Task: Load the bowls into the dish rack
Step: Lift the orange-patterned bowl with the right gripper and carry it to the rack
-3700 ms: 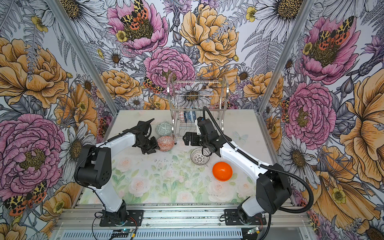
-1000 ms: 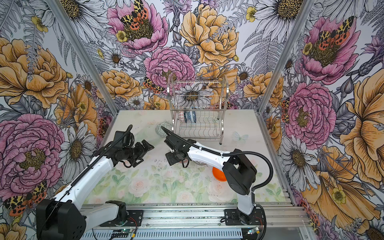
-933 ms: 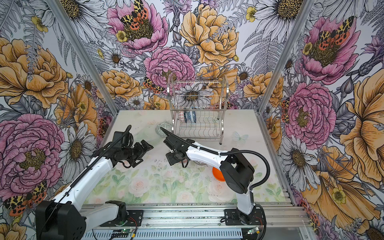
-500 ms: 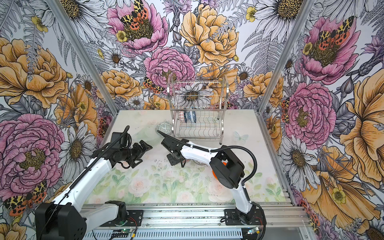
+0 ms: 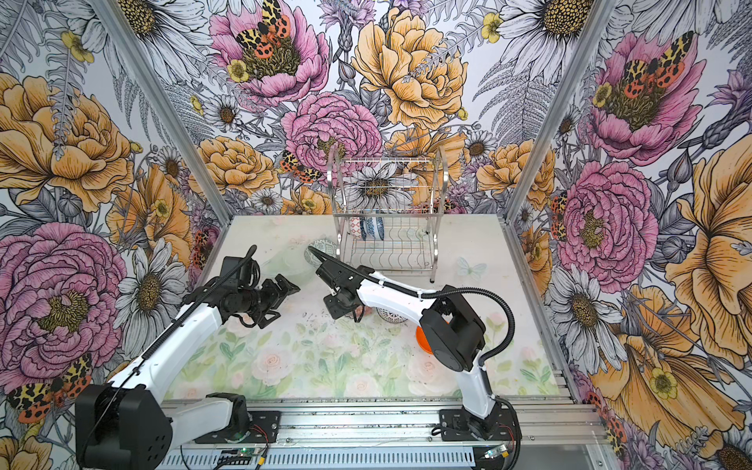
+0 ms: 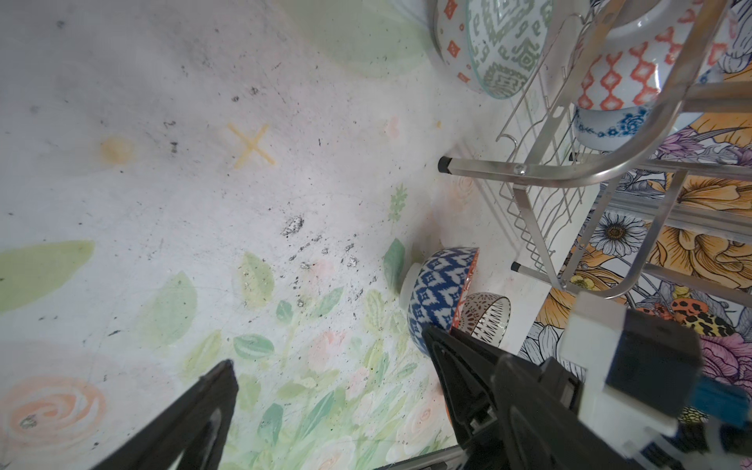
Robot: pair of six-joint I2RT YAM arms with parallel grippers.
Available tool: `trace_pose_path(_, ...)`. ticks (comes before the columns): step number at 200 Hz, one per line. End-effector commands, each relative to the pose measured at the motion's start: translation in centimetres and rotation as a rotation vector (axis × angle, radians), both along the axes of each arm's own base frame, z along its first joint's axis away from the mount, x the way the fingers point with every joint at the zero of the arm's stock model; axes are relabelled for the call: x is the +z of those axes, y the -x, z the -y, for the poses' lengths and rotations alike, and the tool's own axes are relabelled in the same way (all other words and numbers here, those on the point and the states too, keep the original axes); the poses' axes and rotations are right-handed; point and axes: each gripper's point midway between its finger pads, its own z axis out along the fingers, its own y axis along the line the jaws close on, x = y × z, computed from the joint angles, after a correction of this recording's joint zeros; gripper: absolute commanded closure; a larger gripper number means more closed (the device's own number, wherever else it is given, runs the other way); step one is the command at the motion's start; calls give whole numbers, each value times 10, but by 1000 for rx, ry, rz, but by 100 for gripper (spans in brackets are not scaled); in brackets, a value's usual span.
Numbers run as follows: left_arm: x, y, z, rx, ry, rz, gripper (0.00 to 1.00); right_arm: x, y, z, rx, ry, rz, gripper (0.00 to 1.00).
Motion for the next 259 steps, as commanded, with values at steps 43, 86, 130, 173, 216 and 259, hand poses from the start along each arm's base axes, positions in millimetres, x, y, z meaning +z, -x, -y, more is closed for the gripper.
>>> trace_pose_path(43, 18, -21, 21, -61, -10, 51, 1, 103, 10, -2, -27, -430, -67, 100)
trace_pose_path(86, 22, -33, 41, -100, -16, 57, 1, 136, -8, 35, -121, -638, -75, 100)
trace_pose_path(130, 27, -47, 61, -140, -18, 66, 1, 152, -31, 73, -217, -785, -63, 100)
trace_pose_path(173, 30, -62, 78, -178, -19, 72, 1, 160, -56, 97, -265, -866, -46, 100)
trace_pose_path(216, 33, -74, 89, -199, -15, 77, 1, 163, -84, 122, -312, -936, -24, 100)
trace_pose_path(259, 38, -88, 99, -218, -3, 90, 1, 151, -101, 136, -335, -935, -10, 100)
